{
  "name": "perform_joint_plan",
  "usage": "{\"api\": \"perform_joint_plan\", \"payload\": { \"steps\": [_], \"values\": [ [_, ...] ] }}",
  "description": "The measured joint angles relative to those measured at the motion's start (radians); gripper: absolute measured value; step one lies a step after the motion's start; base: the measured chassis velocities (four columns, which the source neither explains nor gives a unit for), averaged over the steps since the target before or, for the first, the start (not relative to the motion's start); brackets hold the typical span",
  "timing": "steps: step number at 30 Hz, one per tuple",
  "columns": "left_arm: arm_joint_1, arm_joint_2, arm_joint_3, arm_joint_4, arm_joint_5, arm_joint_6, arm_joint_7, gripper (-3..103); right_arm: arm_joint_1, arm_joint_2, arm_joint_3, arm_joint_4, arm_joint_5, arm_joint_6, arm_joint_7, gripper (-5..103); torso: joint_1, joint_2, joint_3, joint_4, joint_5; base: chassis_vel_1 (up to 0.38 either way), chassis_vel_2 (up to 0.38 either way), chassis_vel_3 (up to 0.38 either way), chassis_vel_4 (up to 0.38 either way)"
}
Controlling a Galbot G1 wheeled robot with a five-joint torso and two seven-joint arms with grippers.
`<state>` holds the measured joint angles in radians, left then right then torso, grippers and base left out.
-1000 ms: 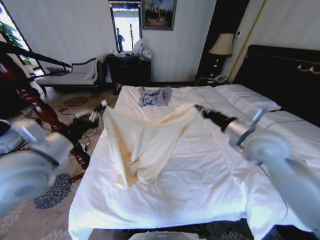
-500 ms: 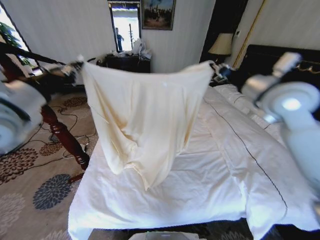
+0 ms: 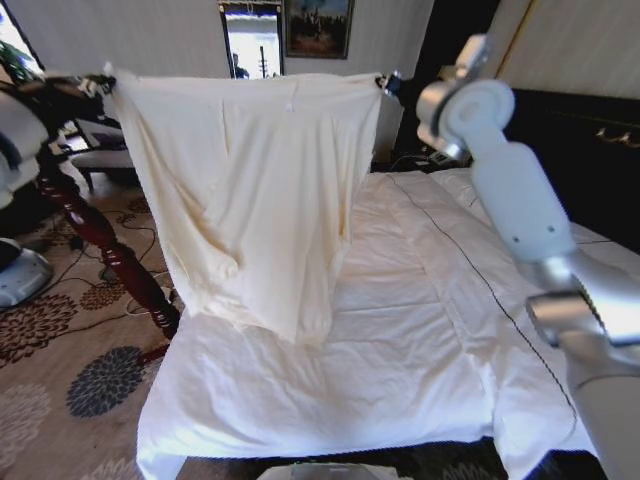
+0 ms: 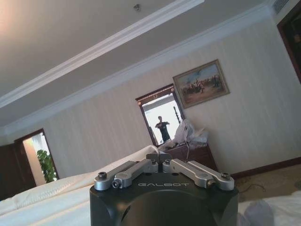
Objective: Pick up the clothes from the bed and hang them on the clothes hanger.
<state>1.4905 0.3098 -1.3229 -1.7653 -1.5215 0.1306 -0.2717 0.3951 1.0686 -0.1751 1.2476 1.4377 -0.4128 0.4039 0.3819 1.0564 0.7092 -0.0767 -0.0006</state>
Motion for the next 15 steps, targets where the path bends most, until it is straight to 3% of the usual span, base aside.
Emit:
{"api": "perform_joint_plan", "payload": {
  "steps": [2, 3, 4, 6, 8, 10, 11, 14, 15],
  "values": [
    [0.128, 0.073, -0.138, 0.053, -0.010, 0.000, -0.011, 0, 0.033, 0.031, -0.002, -0.067, -0.015, 0.010, -0.013, 0, 0.000, 0.000, 0.000, 0.0003, 0.0003, 0.000, 0.000, 0.000, 0.000],
    [0.128, 0.073, -0.138, 0.053, -0.010, 0.000, -0.011, 0, 0.033, 0.031, -0.002, -0.067, -0.015, 0.010, -0.013, 0, 0.000, 0.000, 0.000, 0.0003, 0.0003, 0.000, 0.000, 0.000, 0.000],
    [0.232, 0.131, -0.236, 0.094, -0.015, 0.004, -0.021, 0, 0.056, 0.050, -0.002, -0.118, -0.023, 0.018, -0.030, 0, 0.000, 0.000, 0.000, -0.0017, 0.0006, 0.000, 0.000, 0.000, 0.000],
    [0.311, 0.173, -0.301, 0.119, -0.017, 0.013, -0.030, 0, 0.083, 0.068, -0.001, -0.181, -0.033, 0.035, -0.051, 0, 0.000, 0.000, 0.000, -0.0028, 0.0013, 0.000, 0.000, 0.000, 0.000],
    [0.322, 0.175, -0.307, 0.117, -0.017, 0.016, -0.033, 0, 0.091, 0.073, 0.001, -0.197, -0.035, 0.041, -0.055, 0, 0.000, 0.000, 0.000, -0.0030, 0.0014, 0.000, 0.000, 0.000, 0.000],
    [0.312, 0.153, -0.297, 0.083, -0.015, 0.019, -0.038, 0, 0.101, 0.075, 0.014, -0.211, -0.035, 0.047, -0.059, 0, 0.001, 0.000, 0.000, -0.0024, 0.0015, 0.000, 0.000, 0.000, 0.000],
    [0.285, 0.111, -0.273, 0.035, -0.014, 0.026, -0.042, 0, 0.097, 0.055, 0.025, -0.195, -0.024, 0.048, -0.056, 0, 0.001, 0.000, 0.000, -0.0006, 0.0010, 0.000, 0.000, 0.000, 0.000],
    [0.259, 0.065, -0.255, -0.023, -0.009, 0.033, -0.047, 0, 0.082, 0.021, 0.034, -0.150, -0.001, 0.044, -0.045, 0, 0.001, 0.000, 0.000, 0.0001, -0.0001, 0.000, 0.000, 0.000, 0.000],
    [0.232, 0.011, -0.237, -0.091, -0.006, 0.042, -0.053, 0, 0.056, -0.023, 0.044, -0.081, 0.025, 0.037, -0.027, 0, 0.000, 0.000, 0.000, 0.0006, -0.0007, 0.000, 0.000, 0.000, 0.000]
  ]
}}
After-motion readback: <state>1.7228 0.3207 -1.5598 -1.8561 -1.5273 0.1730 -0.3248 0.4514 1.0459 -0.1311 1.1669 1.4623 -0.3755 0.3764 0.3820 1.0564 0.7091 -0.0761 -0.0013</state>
